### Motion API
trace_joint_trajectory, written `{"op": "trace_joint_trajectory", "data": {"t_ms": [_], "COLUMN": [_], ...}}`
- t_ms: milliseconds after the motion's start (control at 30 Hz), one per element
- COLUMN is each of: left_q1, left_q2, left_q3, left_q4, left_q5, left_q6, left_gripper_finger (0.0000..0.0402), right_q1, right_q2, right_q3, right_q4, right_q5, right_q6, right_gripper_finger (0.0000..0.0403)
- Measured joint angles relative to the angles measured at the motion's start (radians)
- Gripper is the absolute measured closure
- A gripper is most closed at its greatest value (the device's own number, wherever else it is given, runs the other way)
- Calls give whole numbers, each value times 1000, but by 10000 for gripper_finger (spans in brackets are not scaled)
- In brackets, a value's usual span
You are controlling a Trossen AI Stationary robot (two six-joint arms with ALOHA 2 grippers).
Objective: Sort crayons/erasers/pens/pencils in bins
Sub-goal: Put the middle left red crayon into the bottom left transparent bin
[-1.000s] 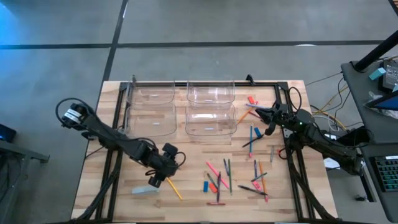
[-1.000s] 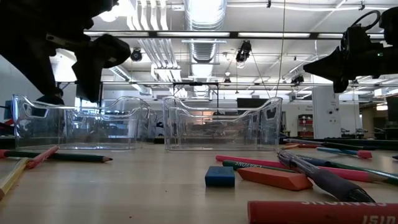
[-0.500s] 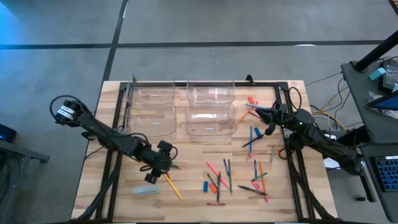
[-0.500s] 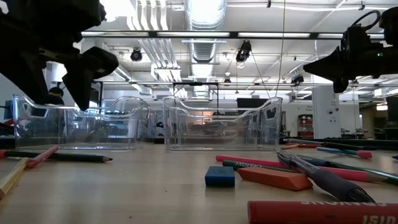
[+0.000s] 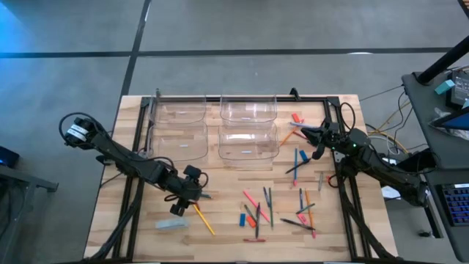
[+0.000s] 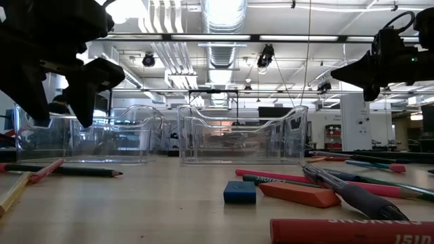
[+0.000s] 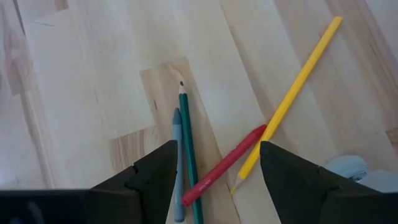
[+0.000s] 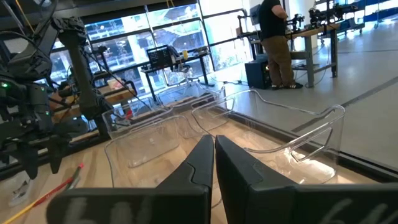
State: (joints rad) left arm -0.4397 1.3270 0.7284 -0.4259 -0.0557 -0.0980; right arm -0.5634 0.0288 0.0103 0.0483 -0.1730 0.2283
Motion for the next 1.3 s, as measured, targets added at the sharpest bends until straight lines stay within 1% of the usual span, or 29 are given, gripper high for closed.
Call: {"op": "trace_joint_trajectory", "data": {"t_ms": [267,467,800,1300], "left_q1": [1,1,1,1], "left_q2": [0,2,2,2], "left_q3": [-22,-51,-81,-83], "left_q4": [2,54,86,88], "left_q5": [-1,-4,-3,-2], "left_q6": [0,-2,-21,-23], "left_gripper_finger": [190,190,190,190], "right_q1": [0,0,0,0], "right_q2": [0,0,0,0], "right_q3": [0,0,0,0], "right_q4": [0,0,0,0], "right_q5": [0,0,0,0], "right_q6": [0,0,0,0], "right_gripper_finger": [394,394,394,394]}}
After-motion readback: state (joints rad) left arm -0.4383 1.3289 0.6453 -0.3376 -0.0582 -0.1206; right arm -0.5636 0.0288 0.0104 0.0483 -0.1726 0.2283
